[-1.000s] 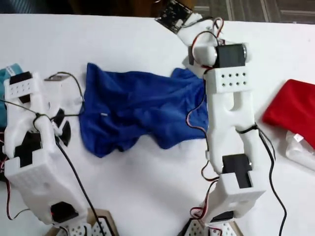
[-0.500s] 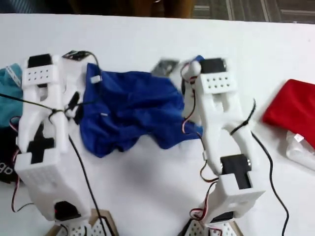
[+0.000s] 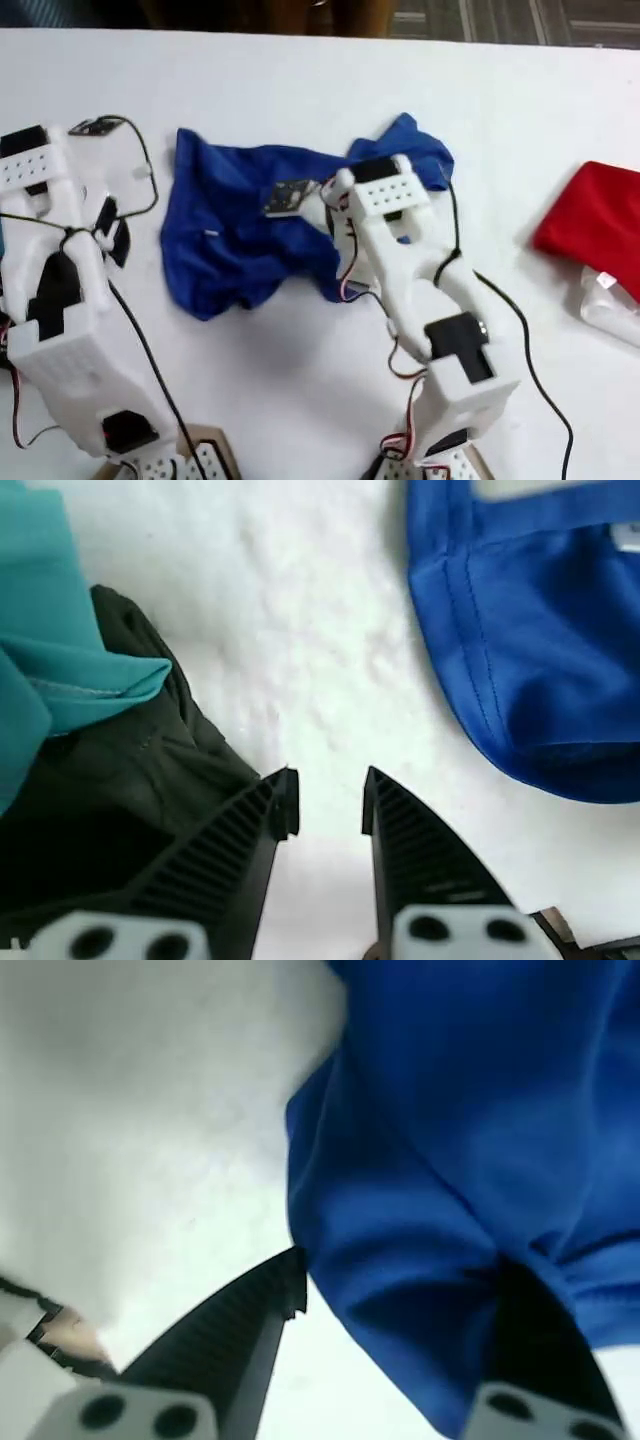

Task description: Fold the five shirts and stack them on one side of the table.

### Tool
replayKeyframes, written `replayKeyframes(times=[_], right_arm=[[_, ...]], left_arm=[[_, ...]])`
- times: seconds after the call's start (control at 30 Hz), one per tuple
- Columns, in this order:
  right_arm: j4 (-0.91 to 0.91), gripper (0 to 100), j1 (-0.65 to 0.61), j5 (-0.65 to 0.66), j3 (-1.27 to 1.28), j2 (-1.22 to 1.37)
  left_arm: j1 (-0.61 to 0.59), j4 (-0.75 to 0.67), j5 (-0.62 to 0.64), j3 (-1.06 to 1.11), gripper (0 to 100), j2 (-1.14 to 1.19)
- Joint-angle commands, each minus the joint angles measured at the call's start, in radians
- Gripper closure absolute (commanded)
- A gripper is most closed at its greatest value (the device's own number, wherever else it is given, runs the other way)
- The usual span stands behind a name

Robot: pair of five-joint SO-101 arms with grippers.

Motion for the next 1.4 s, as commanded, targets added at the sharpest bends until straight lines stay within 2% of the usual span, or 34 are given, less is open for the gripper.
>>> replayKeyframes(times=[0.0,0.07,0.13,0.2,0.57,0.77,1.03,1.17,1.27,1.37], right_arm=[[-0.084,83.5,0.002,0.005,-0.012,0.044],[-0.094,99.8,0.021,0.000,-0.061,0.073],[-0.093,93.7,0.048,0.000,-0.124,0.091],[-0.091,98.7,0.073,0.000,-0.193,0.093],[0.140,98.0,0.171,-0.041,-0.825,0.093],[0.177,98.0,0.173,-0.041,-1.046,0.101],[0.179,98.0,0.188,-0.041,-1.003,0.102],[0.179,98.0,0.196,-0.041,-0.962,0.094],[0.179,98.0,0.196,-0.041,-0.950,0.094],[0.179,98.0,0.196,-0.041,-0.950,0.094]], left_arm=[[-0.011,0.005,-0.003,-0.004,87,-0.011],[-0.011,0.008,-0.003,-0.004,87,-0.011],[-0.015,0.009,-0.003,-0.004,87,-0.011],[-0.020,0.009,-0.003,-0.005,87,-0.011],[-0.021,0.009,-0.003,-0.004,87,-0.015],[-0.021,0.008,-0.003,-0.004,87,-0.011],[-0.018,-0.009,0.025,-0.012,87,-0.009],[0.006,-0.083,0.241,-0.012,83,-0.009],[0.083,-0.101,0.316,-0.012,73,-0.008],[0.187,-0.112,0.342,-0.012,72,-0.008]])
